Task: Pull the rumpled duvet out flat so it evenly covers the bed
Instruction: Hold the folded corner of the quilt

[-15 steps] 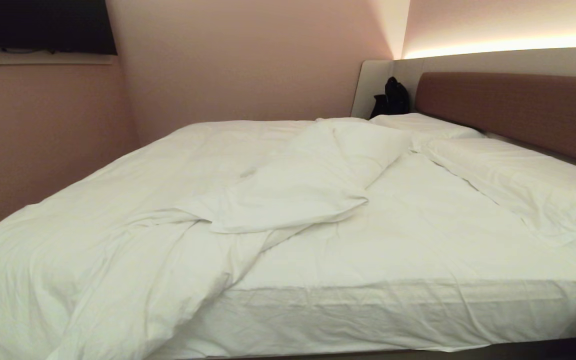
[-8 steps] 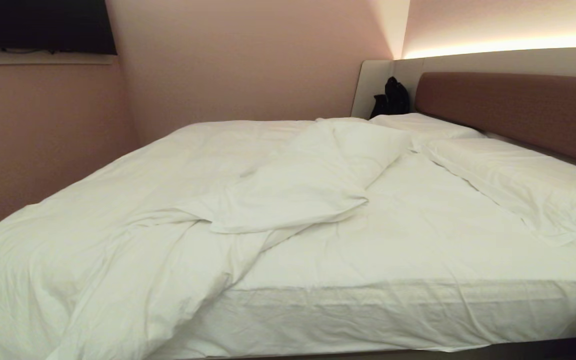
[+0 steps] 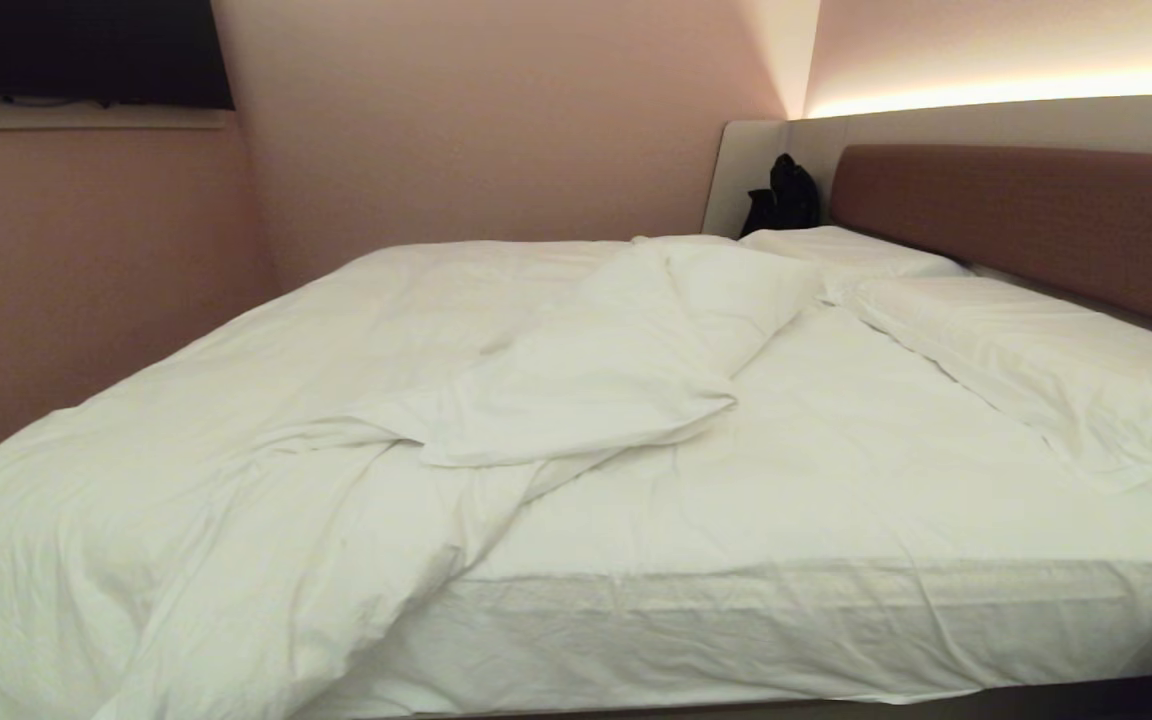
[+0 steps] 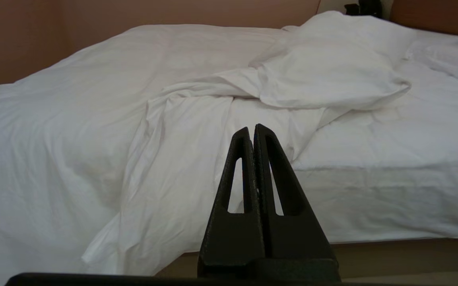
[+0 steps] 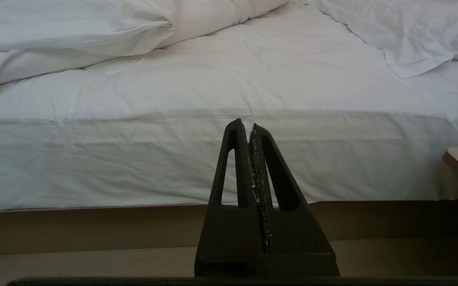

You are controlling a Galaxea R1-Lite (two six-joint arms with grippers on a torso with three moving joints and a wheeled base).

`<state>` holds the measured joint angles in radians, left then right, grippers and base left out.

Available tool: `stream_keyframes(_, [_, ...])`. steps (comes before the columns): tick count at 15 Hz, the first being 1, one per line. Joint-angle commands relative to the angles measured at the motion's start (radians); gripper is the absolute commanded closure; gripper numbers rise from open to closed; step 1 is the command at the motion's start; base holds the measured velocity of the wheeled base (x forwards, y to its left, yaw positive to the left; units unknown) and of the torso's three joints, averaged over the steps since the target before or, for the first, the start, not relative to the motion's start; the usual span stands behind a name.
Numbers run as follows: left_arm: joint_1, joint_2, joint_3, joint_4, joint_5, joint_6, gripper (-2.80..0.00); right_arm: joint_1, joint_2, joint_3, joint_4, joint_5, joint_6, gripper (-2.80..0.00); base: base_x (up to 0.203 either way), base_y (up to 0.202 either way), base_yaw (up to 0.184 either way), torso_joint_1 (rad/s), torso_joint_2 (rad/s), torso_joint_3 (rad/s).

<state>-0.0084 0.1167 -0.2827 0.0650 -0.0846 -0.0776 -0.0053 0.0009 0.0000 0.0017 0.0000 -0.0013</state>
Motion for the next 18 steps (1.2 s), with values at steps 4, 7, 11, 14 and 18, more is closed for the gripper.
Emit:
stream_keyframes(4, [-0.002, 0.311, -0.128, -0.083, -0.034, -0.061, 0.0, 0.001, 0.001, 0.0, 0.0, 0.0, 0.0, 0.0, 0.0, 0.0, 0.0, 0.0, 0.0, 0.0])
stream_keyframes(7, [-0.002, 0.561, -0.175, -0.211, -0.07, -0.073, 0.0, 0.001, 0.001, 0.0, 0.0, 0.0, 0.0, 0.0, 0.0, 0.0, 0.0, 0.0, 0.0, 0.0])
stream_keyframes(11, [-0.01, 0.854, -0.248, -0.421, -0.213, -0.07, 0.0, 0.001, 0.001, 0.0, 0.0, 0.0, 0.0, 0.0, 0.0, 0.0, 0.0, 0.0, 0.0, 0.0])
stream_keyframes(14, [-0.038, 1.009, -0.334, -0.468, -0.254, -0.068, 0.0, 0.001, 0.001, 0.0, 0.0, 0.0, 0.0, 0.0, 0.0, 0.0, 0.0, 0.0, 0.0, 0.0])
stream_keyframes(18, [-0.102, 1.172, -0.41, -0.538, -0.256, -0.068, 0.0, 0.001, 0.001, 0.0, 0.0, 0.0, 0.0, 0.0, 0.0, 0.0, 0.0, 0.0, 0.0, 0.0])
